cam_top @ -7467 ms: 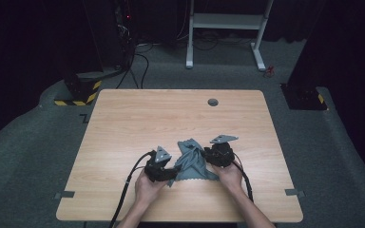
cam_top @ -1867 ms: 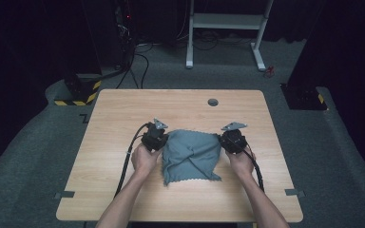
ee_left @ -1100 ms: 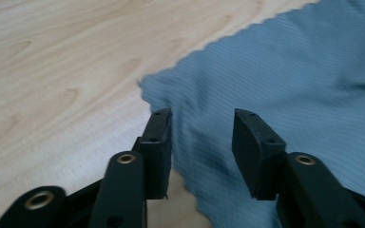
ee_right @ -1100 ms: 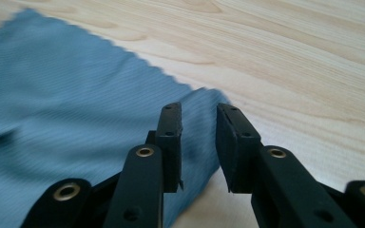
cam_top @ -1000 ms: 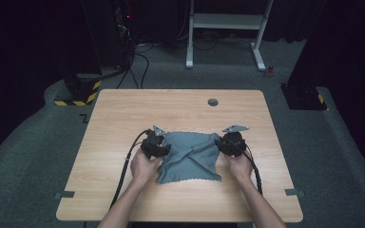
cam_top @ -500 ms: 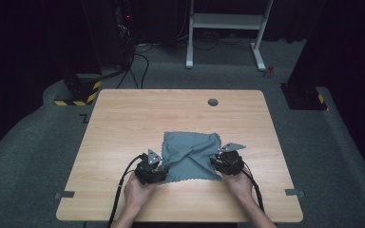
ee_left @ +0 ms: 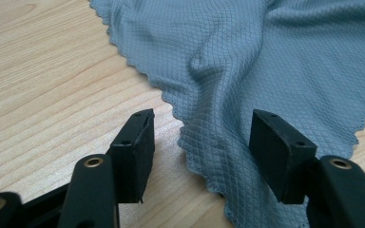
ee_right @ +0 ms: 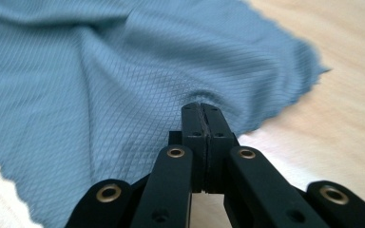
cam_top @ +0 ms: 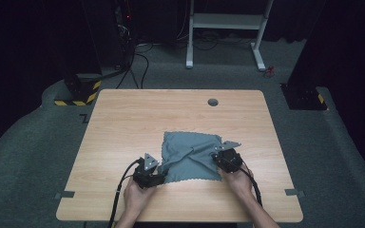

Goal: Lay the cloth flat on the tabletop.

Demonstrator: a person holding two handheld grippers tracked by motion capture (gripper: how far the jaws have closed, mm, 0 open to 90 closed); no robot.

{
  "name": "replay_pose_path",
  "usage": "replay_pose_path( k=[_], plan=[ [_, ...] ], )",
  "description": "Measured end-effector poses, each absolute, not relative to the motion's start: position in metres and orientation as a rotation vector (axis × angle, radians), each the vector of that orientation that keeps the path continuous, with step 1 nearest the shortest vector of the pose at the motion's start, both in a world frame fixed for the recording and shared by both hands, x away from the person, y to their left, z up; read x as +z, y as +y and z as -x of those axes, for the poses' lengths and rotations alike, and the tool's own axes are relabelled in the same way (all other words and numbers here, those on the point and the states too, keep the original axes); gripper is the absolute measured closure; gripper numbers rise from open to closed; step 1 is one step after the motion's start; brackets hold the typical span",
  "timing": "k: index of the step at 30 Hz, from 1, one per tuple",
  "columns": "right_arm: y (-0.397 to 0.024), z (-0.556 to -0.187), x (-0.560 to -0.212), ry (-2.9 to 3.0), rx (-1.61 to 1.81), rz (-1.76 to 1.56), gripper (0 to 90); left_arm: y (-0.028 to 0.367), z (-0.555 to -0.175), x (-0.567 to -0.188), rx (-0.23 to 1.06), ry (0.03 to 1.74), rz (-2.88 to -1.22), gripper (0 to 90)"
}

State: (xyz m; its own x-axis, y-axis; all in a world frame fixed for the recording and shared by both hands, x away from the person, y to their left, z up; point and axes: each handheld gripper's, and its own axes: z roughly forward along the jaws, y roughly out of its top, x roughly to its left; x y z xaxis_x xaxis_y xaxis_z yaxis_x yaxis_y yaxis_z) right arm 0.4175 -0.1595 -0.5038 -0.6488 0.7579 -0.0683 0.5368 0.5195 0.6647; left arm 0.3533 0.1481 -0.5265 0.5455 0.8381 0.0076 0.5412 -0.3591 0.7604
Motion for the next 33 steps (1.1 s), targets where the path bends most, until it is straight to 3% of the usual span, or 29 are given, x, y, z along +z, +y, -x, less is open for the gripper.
replay_pose_path(
  k=[10,13,14,20,25,33],
  plan=[
    [-0.166,-0.447,-0.504,2.396,0.795,-1.155,90.0,0.148,-0.353,-0.527,0.522,1.112,-2.052,41.8],
    [-0.165,-0.447,-0.507,2.392,0.795,-1.174,85.1,0.148,-0.352,-0.527,0.518,1.114,-2.050,41.8],
    [-0.166,-0.442,-0.505,2.378,0.828,-1.173,79.3,0.148,-0.352,-0.527,0.517,1.113,-2.051,41.7],
    [-0.174,-0.400,-0.492,2.382,0.996,-1.093,78.8,0.148,-0.351,-0.527,0.513,1.118,-2.047,41.7],
    [-0.172,-0.367,-0.503,2.446,0.988,-1.013,78.7,0.148,-0.351,-0.527,0.512,1.119,-2.046,41.7],
    [-0.171,-0.356,-0.516,2.459,0.967,-1.009,77.9,0.148,-0.351,-0.527,0.512,1.117,-2.047,41.3]
  ],
)
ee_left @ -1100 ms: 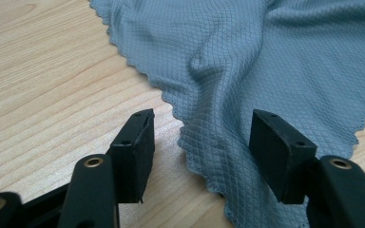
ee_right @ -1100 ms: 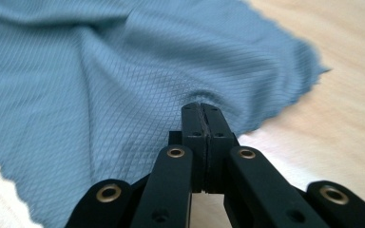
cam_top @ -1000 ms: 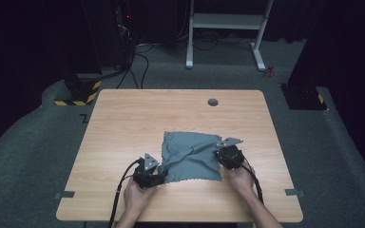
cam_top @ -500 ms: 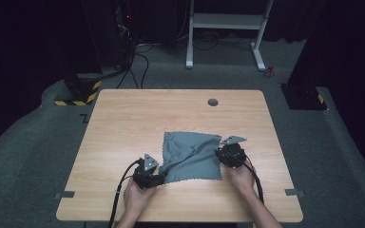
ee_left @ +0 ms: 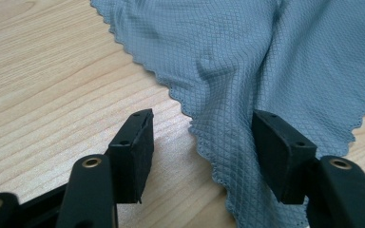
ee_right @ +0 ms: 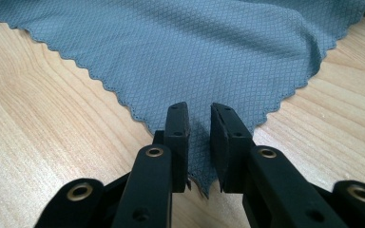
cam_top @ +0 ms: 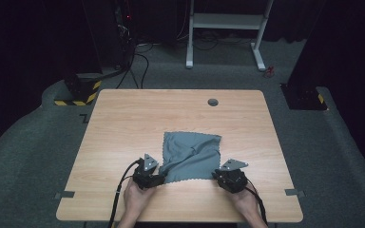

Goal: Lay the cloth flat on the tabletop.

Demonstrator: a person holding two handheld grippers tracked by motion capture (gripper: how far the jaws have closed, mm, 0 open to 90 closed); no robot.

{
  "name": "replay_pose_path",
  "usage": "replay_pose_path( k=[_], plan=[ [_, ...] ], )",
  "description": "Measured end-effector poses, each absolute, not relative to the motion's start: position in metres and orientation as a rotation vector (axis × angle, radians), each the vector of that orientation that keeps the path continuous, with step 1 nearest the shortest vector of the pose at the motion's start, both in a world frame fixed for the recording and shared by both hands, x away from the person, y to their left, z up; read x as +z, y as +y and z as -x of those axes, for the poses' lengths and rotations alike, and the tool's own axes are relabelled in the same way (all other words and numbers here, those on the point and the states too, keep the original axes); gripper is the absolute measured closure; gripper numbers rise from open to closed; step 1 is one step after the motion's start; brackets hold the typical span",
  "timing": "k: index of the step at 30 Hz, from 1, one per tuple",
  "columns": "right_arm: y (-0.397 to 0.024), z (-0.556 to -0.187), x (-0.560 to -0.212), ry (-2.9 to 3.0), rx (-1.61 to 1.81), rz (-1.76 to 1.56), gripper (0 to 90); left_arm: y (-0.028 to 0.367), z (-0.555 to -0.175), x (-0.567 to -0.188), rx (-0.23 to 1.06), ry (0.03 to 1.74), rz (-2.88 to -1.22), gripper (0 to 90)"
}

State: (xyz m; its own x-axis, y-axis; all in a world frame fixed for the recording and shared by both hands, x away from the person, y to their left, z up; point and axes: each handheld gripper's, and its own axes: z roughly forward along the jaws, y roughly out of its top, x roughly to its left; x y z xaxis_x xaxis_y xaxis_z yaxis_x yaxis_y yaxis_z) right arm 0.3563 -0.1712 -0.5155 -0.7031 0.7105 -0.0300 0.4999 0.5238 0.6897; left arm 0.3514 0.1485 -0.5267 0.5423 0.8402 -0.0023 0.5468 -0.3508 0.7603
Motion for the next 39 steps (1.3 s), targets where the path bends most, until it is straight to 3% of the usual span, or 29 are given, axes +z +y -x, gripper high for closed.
replay_pose_path(
  k=[4,5,22,29,35,39],
  plan=[
    [-0.171,-0.354,-0.515,2.455,0.963,-1.023,83.7,0.148,-0.351,-0.527,0.511,1.118,-2.046,40.9],
    [-0.170,-0.353,-0.515,2.458,0.958,-1.017,89.1,0.148,-0.351,-0.527,0.510,1.118,-2.046,40.4],
    [-0.178,-0.325,-0.509,2.495,0.923,-0.941,90.0,0.154,-0.352,-0.527,0.460,1.117,-2.023,39.5],
    [-0.182,-0.318,-0.512,2.487,0.929,-0.954,89.8,0.153,-0.346,-0.526,0.458,1.072,-2.032,47.1],
    [-0.182,-0.317,-0.508,2.452,0.954,-0.956,89.4,0.152,-0.322,-0.513,0.550,1.000,-2.058,50.8],
    [-0.183,-0.317,-0.506,2.445,0.972,-0.952,89.5,0.151,-0.308,-0.507,0.541,0.965,-2.065,59.7]
  ],
)
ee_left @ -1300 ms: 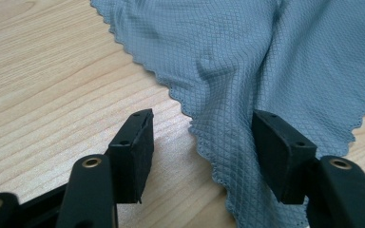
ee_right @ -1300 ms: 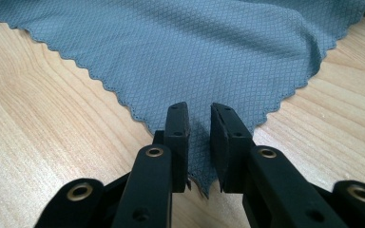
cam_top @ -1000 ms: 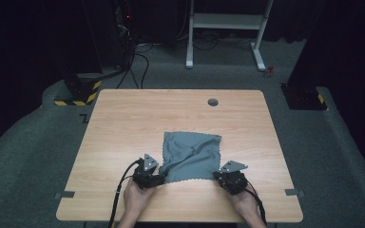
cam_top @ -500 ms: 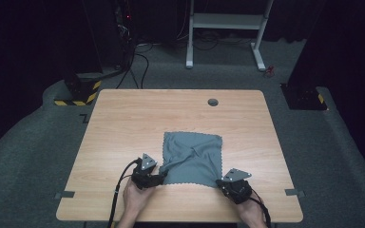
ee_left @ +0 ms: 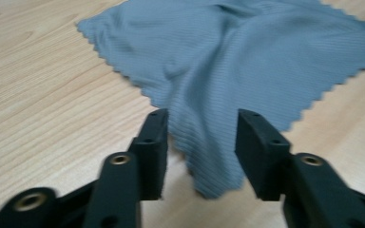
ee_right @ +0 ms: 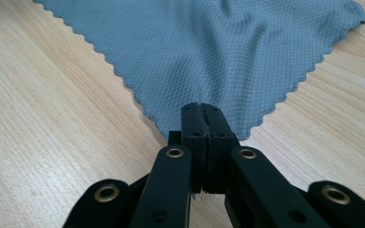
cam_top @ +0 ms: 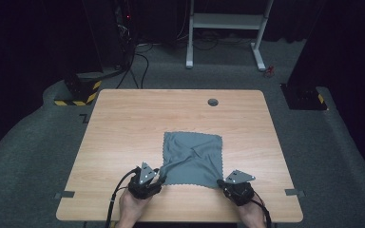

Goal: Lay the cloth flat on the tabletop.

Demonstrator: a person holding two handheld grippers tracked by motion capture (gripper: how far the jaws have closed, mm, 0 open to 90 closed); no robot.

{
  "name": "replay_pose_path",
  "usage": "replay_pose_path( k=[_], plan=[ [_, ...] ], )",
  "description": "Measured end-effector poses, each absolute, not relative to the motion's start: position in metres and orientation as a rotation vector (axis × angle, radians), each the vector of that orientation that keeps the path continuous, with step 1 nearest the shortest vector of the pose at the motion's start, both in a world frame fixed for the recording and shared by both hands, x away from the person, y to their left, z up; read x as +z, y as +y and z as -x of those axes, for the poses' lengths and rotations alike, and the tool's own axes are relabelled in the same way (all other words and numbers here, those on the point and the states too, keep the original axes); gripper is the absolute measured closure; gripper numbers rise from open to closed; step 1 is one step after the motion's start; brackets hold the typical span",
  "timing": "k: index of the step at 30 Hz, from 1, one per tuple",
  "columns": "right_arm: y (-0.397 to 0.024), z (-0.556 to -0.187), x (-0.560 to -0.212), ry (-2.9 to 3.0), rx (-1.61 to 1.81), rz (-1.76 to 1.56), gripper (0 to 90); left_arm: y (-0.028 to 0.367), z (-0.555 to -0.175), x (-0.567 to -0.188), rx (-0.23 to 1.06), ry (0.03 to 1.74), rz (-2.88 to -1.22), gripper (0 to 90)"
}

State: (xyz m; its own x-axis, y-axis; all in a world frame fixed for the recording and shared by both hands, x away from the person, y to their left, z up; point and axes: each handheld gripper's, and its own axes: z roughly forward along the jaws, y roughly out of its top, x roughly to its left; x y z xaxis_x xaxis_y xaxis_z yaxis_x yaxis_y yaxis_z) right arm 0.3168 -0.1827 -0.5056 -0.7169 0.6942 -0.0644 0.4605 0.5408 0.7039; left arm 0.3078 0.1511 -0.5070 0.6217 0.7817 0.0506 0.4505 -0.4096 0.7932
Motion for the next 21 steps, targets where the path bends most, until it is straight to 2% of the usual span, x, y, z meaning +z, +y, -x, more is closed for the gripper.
replay_pose_path(
  k=[3,11,12,13,16,18,21],
  plan=[
    [-0.183,-0.318,-0.508,2.453,0.975,-0.965,89.5,0.144,-0.303,-0.510,0.539,0.938,-2.108,64.4],
    [-0.184,-0.319,-0.512,2.458,0.978,-0.972,89.3,0.136,-0.315,-0.520,0.539,0.982,-2.162,63.2],
    [-0.185,-0.319,-0.513,2.469,0.972,-0.979,89.5,0.136,-0.316,-0.520,0.520,0.984,-2.162,68.6],
    [-0.185,-0.319,-0.513,2.469,0.972,-0.979,89.5,0.136,-0.317,-0.519,0.504,0.978,-2.170,68.6],
    [-0.184,-0.319,-0.513,2.479,0.962,-0.971,89.8,0.134,-0.318,-0.517,0.467,0.964,-2.197,82.5],
    [-0.185,-0.319,-0.512,2.476,0.970,-0.974,90.0,0.135,-0.321,-0.516,0.450,0.972,-2.205,87.8],
    [-0.186,-0.319,-0.509,2.473,0.979,-0.970,90.0,0.139,-0.323,-0.515,0.427,0.976,-2.205,89.2]
  ],
)
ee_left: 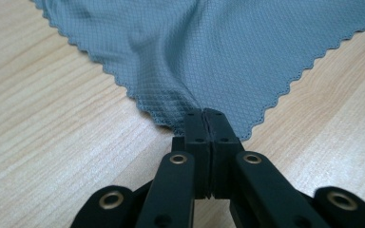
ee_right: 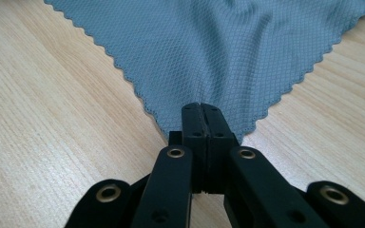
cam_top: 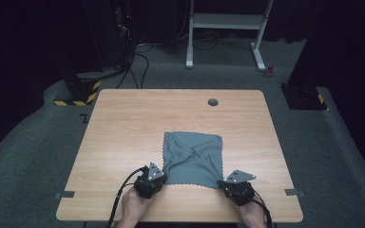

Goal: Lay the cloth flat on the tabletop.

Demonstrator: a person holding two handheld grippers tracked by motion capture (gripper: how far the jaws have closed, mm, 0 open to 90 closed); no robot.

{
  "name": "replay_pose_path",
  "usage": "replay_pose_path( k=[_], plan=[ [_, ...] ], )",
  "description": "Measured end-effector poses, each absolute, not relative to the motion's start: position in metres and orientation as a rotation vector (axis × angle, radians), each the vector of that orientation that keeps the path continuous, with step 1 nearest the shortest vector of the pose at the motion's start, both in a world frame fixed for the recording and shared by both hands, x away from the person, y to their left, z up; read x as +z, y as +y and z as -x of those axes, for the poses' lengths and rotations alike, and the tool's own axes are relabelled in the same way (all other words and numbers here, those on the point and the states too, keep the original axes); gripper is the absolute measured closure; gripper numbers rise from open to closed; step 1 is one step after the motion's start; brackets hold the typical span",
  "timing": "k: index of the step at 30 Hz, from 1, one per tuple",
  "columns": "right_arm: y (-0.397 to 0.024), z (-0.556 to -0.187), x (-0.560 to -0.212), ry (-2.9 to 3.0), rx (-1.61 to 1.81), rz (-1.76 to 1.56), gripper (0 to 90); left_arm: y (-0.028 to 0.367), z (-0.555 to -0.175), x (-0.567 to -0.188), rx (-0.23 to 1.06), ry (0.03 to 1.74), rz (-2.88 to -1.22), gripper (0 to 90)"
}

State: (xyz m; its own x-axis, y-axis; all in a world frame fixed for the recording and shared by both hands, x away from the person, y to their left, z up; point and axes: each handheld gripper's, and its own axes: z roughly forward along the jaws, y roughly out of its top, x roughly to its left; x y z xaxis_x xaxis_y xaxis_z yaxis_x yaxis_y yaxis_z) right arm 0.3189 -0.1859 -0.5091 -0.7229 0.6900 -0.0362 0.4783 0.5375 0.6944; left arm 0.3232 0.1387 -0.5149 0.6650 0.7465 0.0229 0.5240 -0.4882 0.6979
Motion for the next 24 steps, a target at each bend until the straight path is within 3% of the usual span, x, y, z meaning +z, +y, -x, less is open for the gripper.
replay_pose_path(
  k=[21,23,24],
  plan=[
    [-0.187,-0.306,-0.512,2.516,0.931,-0.905,89.8,0.145,-0.305,-0.511,0.307,0.979,-2.222,88.6],
    [-0.186,-0.306,-0.512,2.517,0.929,-0.899,87.6,0.145,-0.305,-0.510,0.329,0.987,-2.223,83.9],
    [-0.186,-0.307,-0.511,2.508,0.946,-0.909,80.2,0.147,-0.306,-0.508,0.349,0.989,-2.224,74.3]
  ],
)
